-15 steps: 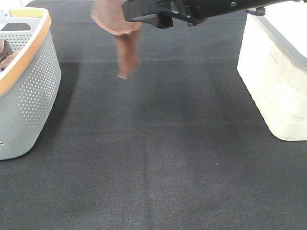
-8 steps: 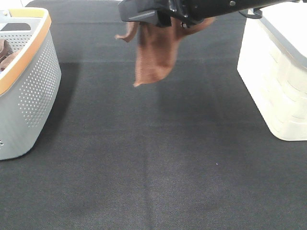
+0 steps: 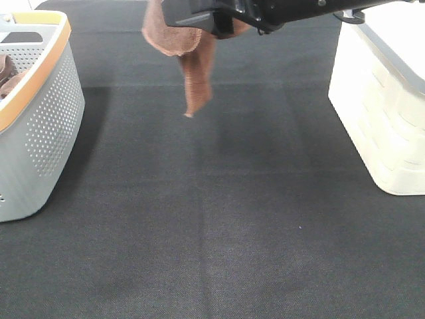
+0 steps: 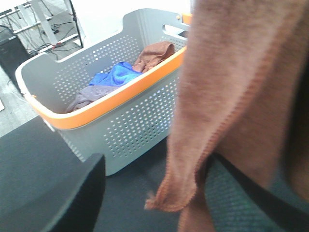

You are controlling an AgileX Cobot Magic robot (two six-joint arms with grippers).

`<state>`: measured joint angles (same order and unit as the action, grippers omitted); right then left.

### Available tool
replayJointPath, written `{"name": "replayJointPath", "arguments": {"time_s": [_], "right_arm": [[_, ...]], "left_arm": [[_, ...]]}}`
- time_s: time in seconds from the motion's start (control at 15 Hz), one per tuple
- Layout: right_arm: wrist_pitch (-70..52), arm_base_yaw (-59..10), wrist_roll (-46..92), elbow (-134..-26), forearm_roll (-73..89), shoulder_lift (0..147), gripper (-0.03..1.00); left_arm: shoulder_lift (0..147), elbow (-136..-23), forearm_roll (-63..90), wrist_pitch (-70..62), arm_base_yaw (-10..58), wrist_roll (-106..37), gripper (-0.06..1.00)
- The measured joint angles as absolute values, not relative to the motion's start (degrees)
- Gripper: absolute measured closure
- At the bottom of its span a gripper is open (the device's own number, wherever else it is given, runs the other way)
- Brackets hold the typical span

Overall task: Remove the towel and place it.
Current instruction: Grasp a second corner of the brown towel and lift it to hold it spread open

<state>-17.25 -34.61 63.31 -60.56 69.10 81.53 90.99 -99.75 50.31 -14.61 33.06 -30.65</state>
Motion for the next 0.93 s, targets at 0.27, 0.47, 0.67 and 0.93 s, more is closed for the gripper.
{"name": "replayJointPath", "arguments": {"time_s": [0.27, 0.47, 0.67, 0.93], "right_arm": [[-16.8, -34.6, 63.3, -60.7, 69.3, 82.9, 0.42], [-16.8, -34.6, 63.3, -61.6, 70.6, 84.5, 0.48], [-15.0, -34.6, 62.9, -61.6, 70.7, 85.7, 0.56], [-12.3, -34.6, 61.9, -61.6, 70.8, 85.9, 0.59]], "left_arm": [[91.0, -99.8, 50.8, -14.5, 33.1, -30.7, 0.94], [91.0, -99.8, 51.5, -14.4, 33.1, -30.7, 0.94], [91.0, -99.8, 51.8, -14.3, 33.1, -30.7, 0.94], [91.0, -99.8, 51.9, -14.2, 33.1, -30.7, 0.94]]}}
